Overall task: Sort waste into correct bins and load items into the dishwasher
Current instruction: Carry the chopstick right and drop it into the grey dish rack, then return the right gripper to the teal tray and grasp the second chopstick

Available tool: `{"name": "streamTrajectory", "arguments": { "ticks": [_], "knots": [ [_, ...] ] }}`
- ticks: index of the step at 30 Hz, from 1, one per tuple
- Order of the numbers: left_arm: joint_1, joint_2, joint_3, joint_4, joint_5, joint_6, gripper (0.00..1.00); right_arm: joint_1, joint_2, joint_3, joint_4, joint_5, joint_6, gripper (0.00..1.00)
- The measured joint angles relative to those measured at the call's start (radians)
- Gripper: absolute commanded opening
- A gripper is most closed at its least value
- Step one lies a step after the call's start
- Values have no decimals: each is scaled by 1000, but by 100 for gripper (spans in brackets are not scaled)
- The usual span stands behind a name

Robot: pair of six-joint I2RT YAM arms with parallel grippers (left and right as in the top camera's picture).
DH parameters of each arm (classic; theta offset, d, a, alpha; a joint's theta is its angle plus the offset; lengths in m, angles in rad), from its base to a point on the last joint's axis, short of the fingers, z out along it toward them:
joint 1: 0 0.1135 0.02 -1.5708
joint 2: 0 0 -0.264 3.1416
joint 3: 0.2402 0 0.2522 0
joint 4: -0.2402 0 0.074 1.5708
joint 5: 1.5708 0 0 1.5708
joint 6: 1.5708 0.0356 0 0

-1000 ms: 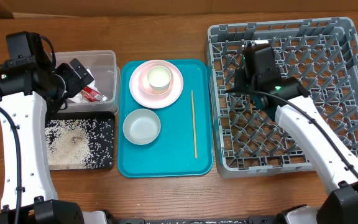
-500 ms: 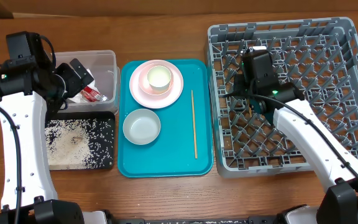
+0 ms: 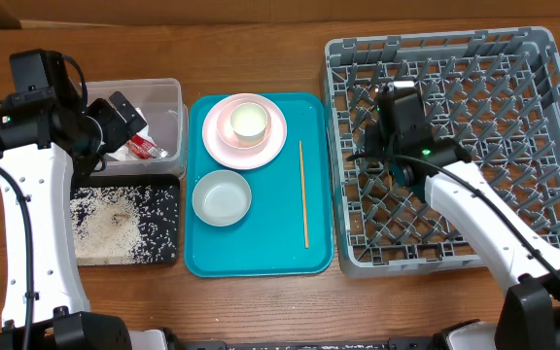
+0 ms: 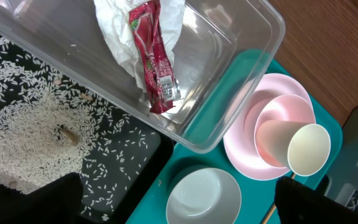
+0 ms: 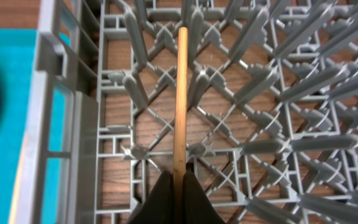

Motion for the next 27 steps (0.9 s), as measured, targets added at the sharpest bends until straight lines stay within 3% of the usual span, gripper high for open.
{"name": "streamTrajectory", "arguments": {
  "ticks": [6, 18, 27],
  "knots": [
    [0, 0, 0, 0, 0, 0, 100, 0, 5, -18, 21, 0, -6, 17],
    [0, 0, 0, 0, 0, 0, 100, -5, 5, -18, 9, -23, -6, 28],
    [0, 0, 0, 0, 0, 0, 100, -4, 5, -18, 22, -273, 137, 34]
  ]
}}
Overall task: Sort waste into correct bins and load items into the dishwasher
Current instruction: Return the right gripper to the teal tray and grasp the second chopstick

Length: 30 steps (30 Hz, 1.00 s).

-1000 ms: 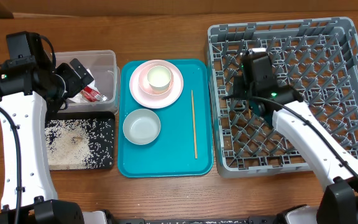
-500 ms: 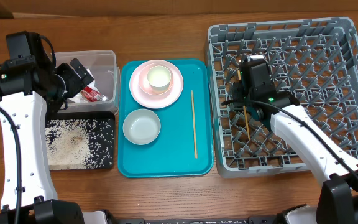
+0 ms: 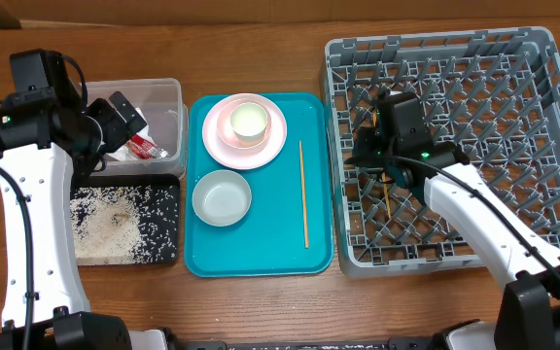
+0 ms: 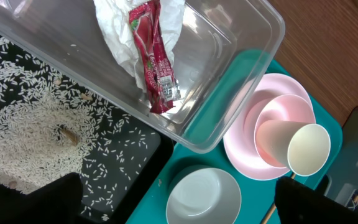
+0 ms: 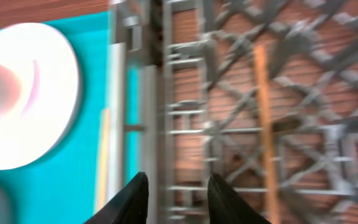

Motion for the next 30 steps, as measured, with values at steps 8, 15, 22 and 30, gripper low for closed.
{"name": "streamTrajectory", "arguments": {
  "ticks": [8, 15, 22, 30],
  "knots": [
    [0, 0, 0, 0, 0, 0, 100, 82, 0, 0, 50, -93, 56, 37],
    [0, 0, 0, 0, 0, 0, 100, 200, 0, 0, 73, -105, 63, 38],
    [0, 0, 0, 0, 0, 0, 100, 290, 0, 0, 62, -48, 115, 38],
    [0, 0, 0, 0, 0, 0, 100, 349, 2, 0, 45, 68, 195, 38]
  ]
}}
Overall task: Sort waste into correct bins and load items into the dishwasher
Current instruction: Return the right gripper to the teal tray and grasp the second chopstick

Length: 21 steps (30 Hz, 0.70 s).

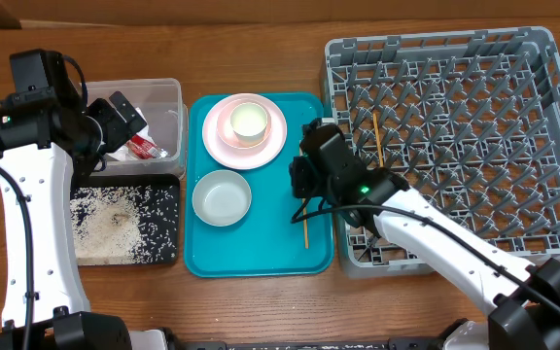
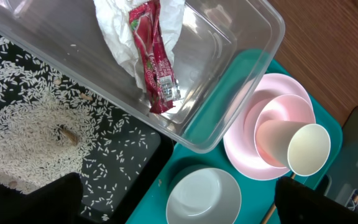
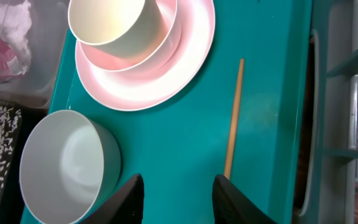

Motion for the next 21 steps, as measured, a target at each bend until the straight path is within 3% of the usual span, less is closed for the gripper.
{"name": "streamTrajectory", "arguments": {
  "ticks": [21],
  "knots": [
    [0, 0, 0, 0, 0, 0, 100, 9, 209, 0, 39, 46, 28, 37]
  ]
}}
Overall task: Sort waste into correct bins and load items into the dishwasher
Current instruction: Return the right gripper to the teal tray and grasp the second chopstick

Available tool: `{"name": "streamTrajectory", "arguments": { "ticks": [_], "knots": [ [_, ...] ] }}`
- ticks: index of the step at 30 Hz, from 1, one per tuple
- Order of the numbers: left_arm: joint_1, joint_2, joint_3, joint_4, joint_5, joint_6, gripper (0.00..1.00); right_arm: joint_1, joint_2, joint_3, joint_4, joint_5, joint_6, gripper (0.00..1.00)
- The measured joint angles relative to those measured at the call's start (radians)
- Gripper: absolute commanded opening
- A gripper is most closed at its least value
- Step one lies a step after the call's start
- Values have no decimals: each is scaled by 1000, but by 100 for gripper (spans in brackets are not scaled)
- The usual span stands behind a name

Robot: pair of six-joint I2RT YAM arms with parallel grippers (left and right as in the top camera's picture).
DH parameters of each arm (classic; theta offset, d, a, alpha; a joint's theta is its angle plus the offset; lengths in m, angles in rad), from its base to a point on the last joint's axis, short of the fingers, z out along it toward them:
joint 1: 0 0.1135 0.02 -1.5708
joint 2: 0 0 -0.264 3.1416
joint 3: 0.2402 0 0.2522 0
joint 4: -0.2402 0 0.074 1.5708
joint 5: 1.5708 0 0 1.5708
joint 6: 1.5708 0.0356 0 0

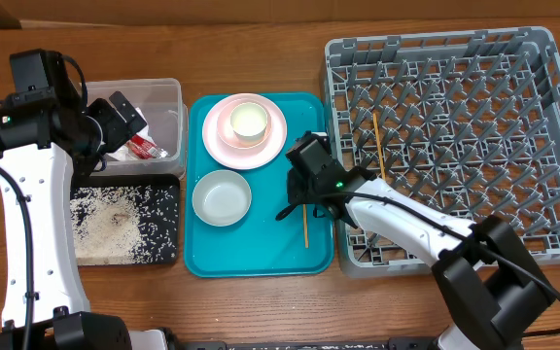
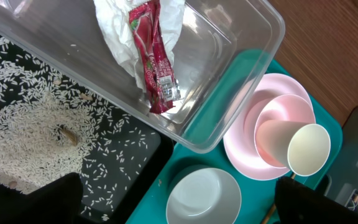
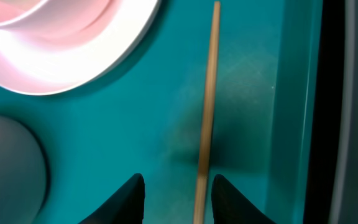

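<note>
A wooden chopstick (image 1: 301, 160) lies lengthwise on the teal tray (image 1: 261, 248). My right gripper (image 1: 297, 209) hangs low over its near half. In the right wrist view the chopstick (image 3: 209, 93) runs between the open fingers (image 3: 178, 186), nearer the right one. A second chopstick (image 1: 378, 144) rests in the grey dishwasher rack (image 1: 455, 58). A pink plate (image 1: 217, 141) carries a pink bowl and a cream cup (image 1: 247, 120). A pale bowl (image 1: 222, 197) sits below it. My left gripper (image 2: 179, 199) is open above the bins.
A clear bin (image 1: 168, 97) holds a red wrapper (image 2: 153, 62) and crumpled tissue. A black tray (image 1: 163, 248) of spilled rice lies in front of it. The rack's wall stands close on the right of the tray.
My right gripper has dropped closer to the tray, and the chopstick now lies between its open fingers. The left arm has not moved.
My right gripper was shut on a chopstick over the rack. Then it was open, with that chopstick left lying in the rack. Then it was over the teal tray, above the other chopstick, and now it straddles that one low down.
</note>
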Motion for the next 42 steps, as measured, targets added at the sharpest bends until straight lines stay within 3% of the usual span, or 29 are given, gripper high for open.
{"name": "streamTrajectory", "arguments": {
  "ticks": [31, 37, 42],
  "knots": [
    [0, 0, 0, 0, 0, 0, 100, 13, 42, 0, 22, 43, 42, 34],
    [0, 0, 0, 0, 0, 0, 100, 15, 72, -1, 37, 44, 41, 17],
    [0, 0, 0, 0, 0, 0, 100, 15, 72, -1, 45, 47, 53, 15]
  ]
}}
